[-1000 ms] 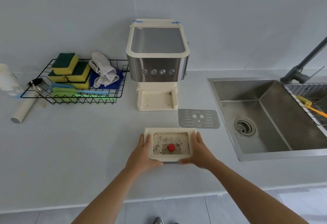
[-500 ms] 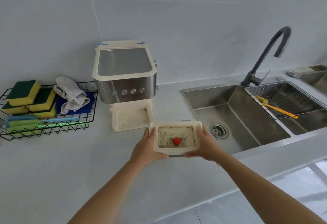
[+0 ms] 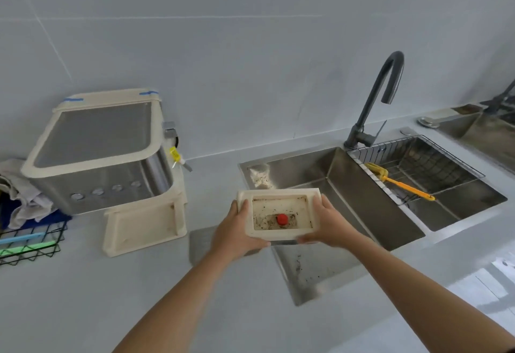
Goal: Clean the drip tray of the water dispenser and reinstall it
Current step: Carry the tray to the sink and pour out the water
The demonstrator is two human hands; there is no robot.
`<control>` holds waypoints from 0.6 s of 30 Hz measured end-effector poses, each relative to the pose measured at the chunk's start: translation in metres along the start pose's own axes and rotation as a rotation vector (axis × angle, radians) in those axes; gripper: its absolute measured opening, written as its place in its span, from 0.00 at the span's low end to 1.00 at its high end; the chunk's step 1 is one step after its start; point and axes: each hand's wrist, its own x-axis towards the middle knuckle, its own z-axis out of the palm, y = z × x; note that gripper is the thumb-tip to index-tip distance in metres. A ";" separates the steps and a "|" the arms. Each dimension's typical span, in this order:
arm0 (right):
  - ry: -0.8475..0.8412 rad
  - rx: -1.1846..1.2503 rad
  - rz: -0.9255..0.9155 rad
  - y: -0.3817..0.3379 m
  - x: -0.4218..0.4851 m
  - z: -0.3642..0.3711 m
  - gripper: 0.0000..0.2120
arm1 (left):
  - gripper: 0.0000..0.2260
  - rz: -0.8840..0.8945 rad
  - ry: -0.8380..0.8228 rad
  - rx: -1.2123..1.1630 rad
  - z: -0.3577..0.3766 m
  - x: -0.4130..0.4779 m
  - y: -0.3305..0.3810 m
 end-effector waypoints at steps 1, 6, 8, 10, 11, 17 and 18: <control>-0.006 0.001 -0.014 0.011 0.007 -0.008 0.53 | 0.49 -0.007 0.007 -0.002 0.005 0.008 0.010; -0.057 0.012 -0.081 0.066 0.043 -0.048 0.52 | 0.50 -0.099 0.056 -0.114 0.031 0.043 0.063; -0.077 -0.009 -0.114 0.085 0.057 -0.062 0.50 | 0.50 -0.138 0.080 -0.161 0.039 0.052 0.083; -0.101 -0.031 -0.140 0.102 0.067 -0.075 0.49 | 0.50 -0.159 0.100 -0.159 0.044 0.060 0.103; -0.113 -0.035 -0.152 0.109 0.072 -0.081 0.50 | 0.50 -0.170 0.111 -0.155 0.046 0.063 0.111; -0.159 -0.023 -0.210 0.140 0.084 -0.103 0.46 | 0.47 -0.205 0.154 -0.180 0.057 0.074 0.153; -0.172 -0.014 -0.208 0.143 0.085 -0.105 0.46 | 0.47 -0.213 0.154 -0.184 0.058 0.074 0.158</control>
